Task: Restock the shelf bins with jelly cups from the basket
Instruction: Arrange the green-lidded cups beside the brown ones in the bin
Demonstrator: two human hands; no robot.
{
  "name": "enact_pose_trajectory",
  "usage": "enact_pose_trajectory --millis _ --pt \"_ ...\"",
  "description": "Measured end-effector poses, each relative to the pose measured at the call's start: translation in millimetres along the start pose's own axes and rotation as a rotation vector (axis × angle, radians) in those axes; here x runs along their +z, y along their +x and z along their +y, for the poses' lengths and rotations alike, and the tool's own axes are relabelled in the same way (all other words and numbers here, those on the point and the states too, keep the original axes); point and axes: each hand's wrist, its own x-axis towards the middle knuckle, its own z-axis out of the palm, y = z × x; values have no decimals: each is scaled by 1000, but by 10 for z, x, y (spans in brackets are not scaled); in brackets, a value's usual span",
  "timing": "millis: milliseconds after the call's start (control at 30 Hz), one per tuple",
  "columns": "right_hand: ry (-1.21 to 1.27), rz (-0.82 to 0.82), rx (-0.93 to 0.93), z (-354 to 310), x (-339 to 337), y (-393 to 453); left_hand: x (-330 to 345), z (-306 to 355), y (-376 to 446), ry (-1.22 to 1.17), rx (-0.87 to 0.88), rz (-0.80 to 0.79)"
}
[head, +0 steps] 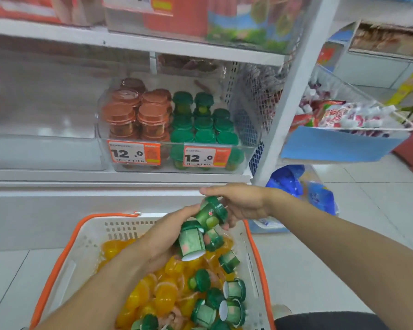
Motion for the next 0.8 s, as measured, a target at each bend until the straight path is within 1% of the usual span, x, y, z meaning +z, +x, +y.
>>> enact_pose_trajectory --millis 67,167,300,367,467,500,600,667,700,767,800 --pt "38 53 -50 -54 -24 -63 95 112 -43 -10 0 64" --pt "89 131 -186 -161 -82 -212 162 334 -50 -34 28 76" --pt "207 196 -373 -298 -117 -360 195 688 -133 43 55 134" --pt "261 247 -458 -392 -97 -398 171 829 -151 83 79 134" --pt "273 351 -537 -533 -54 -414 115 910 -189 70 100 179" --pt "280 414 -548 -583 -54 -406 84 904 -202 54 105 208" --pt "291 674 -567 -767 -156 -322 -42 861 -271 8 82 286" --pt "218 864 -582 -903 -323 -221 -158 805 -297 17 78 301" --pt "115 965 -574 -973 -422 -170 -213 787 -309 24 83 304" --pt "-198 1151 -486 -1108 -610 -68 -320 803 -298 14 79 324" --pt "-322 1207 -432 -1182 -704 -11 -367 807 -276 6 72 325"
